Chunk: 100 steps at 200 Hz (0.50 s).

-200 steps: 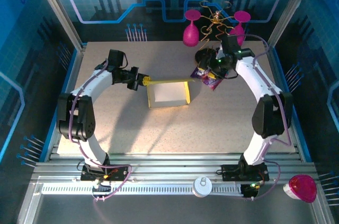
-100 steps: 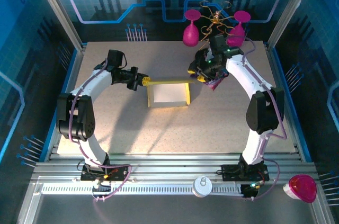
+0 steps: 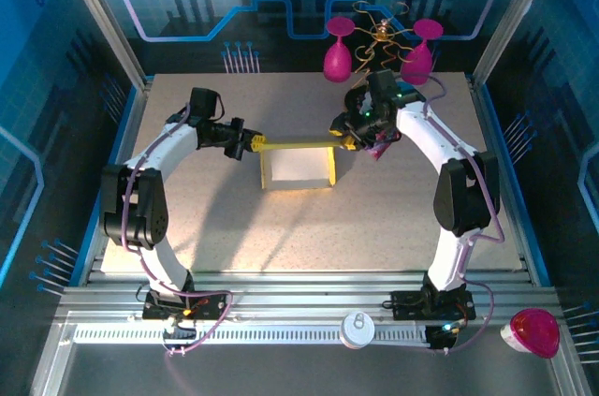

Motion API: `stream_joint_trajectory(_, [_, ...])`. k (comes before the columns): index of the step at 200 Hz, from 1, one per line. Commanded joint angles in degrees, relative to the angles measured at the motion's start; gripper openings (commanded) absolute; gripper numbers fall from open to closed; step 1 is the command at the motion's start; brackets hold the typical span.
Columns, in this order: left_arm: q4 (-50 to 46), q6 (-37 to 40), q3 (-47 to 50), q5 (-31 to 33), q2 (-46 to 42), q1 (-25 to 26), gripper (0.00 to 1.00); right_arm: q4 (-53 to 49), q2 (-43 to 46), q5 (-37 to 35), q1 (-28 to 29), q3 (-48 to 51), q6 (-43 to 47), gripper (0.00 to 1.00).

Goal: Fold the paper box

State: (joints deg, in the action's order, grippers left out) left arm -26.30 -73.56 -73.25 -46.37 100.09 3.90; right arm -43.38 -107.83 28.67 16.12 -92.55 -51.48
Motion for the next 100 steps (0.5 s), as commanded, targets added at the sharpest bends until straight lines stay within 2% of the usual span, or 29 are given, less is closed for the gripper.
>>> stream_joint_trajectory(1, [1.10,-0.84,-0.32,-2.06,-0.06,-0.39,0.00,0.92,-0.11,3.09,0.94,0.76,-1.62,0.43])
stream_joint_trajectory(35, [1.62,-1.24,-0.09,-1.98,-0.12,-0.34,0.00,1.92,0.34,4.70,1.22,1.59,-3.45,0.42])
stream_joint_trajectory(100, [2.81,-1.91,0.92,-2.11,-0.38,-0.30,0.00,7.36,0.99,7.45,1.62,4.48,-8.82,0.29])
